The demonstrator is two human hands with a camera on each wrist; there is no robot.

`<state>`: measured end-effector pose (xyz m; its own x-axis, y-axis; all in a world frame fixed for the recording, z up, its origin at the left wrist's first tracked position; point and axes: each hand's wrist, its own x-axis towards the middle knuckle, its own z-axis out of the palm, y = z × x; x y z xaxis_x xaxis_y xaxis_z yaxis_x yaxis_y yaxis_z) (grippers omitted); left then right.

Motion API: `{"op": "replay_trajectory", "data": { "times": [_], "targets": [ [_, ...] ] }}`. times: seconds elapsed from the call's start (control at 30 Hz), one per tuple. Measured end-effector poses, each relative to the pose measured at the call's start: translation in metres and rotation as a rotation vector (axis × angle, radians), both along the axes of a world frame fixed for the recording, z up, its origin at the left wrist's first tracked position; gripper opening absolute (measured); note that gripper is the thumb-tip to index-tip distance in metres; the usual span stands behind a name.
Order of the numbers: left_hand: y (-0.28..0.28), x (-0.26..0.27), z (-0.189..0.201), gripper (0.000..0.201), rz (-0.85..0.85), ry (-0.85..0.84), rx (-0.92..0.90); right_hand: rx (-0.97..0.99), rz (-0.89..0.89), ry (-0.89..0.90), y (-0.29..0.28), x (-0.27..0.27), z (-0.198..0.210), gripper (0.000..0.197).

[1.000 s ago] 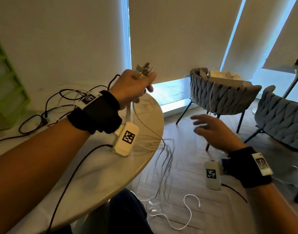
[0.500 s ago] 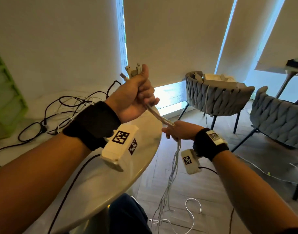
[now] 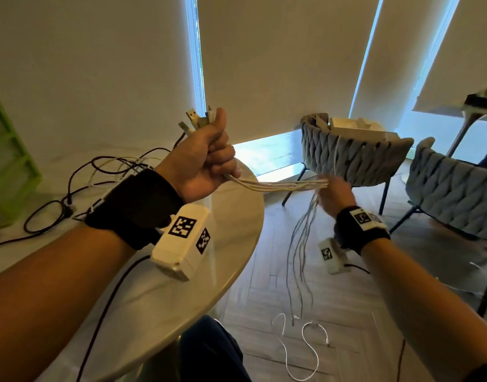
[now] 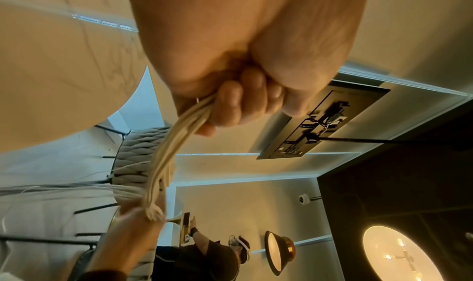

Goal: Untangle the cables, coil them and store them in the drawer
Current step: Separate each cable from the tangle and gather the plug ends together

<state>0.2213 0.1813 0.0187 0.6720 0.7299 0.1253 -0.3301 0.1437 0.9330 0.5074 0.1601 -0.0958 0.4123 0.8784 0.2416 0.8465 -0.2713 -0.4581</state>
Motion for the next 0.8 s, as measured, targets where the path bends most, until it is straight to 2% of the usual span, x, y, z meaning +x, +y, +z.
{"op": "replay_trajectory", "data": {
  "times": [0.03,0.07,0.1,0.13,0.2,0.27,0.3,0.33,0.4,0.47,0.53,0.6,0.67,0.73,0.8],
  "targets": [
    [0.001,0.000,-0.002,0.059,0.010,-0.007,0.003,0.280,-0.064,-0.018,0.000,0.002,0.007,0.016],
    [0.002,-0.001,-0.003,0.058,0.020,-0.011,0.004,0.452,-0.084,0.004,-0.002,-0.001,0.011,0.017],
    [0.003,-0.003,-0.003,0.058,0.032,-0.014,0.007,0.456,-0.053,0.013,-0.001,-0.003,0.007,0.018],
    [0.005,-0.005,-0.003,0.057,0.045,-0.012,0.009,0.317,0.017,0.012,-0.002,-0.007,-0.002,0.020],
    [0.007,-0.011,-0.005,0.059,0.070,0.006,0.004,-0.259,0.231,0.085,-0.005,-0.019,-0.025,0.018],
    [0.006,-0.013,-0.009,0.060,0.092,0.029,-0.014,-0.779,0.359,0.272,-0.014,-0.032,-0.042,0.012],
    [0.006,-0.014,-0.011,0.058,0.102,0.030,-0.020,-0.902,0.381,0.301,-0.016,-0.036,-0.045,0.007],
    [0.006,-0.015,-0.012,0.054,0.114,0.026,-0.017,-0.938,0.387,0.287,-0.017,-0.038,-0.044,0.007],
    [0.008,-0.017,-0.016,0.042,0.129,0.026,0.025,-0.864,0.339,0.201,-0.013,-0.038,-0.032,0.035],
    [0.008,-0.019,-0.021,0.029,0.115,0.039,0.077,-0.703,0.287,0.055,-0.010,-0.042,0.000,0.062],
    [0.007,-0.021,-0.027,0.018,0.092,0.066,0.082,-0.448,0.400,-0.023,-0.010,-0.058,0.044,0.056],
    [0.005,-0.022,-0.030,0.016,0.065,0.111,0.073,-0.175,0.560,0.141,-0.013,-0.087,0.085,0.036],
    [0.003,-0.022,-0.030,0.023,0.043,0.149,0.067,0.025,0.681,0.278,-0.018,-0.122,0.116,0.033],
    [0.002,-0.026,-0.030,0.040,0.069,0.158,0.027,0.123,0.790,0.253,-0.016,-0.158,0.133,0.040],
    [0.001,-0.033,-0.031,0.039,0.107,0.140,-0.002,0.176,0.855,0.101,-0.009,-0.191,0.141,0.039]
  ]
}}
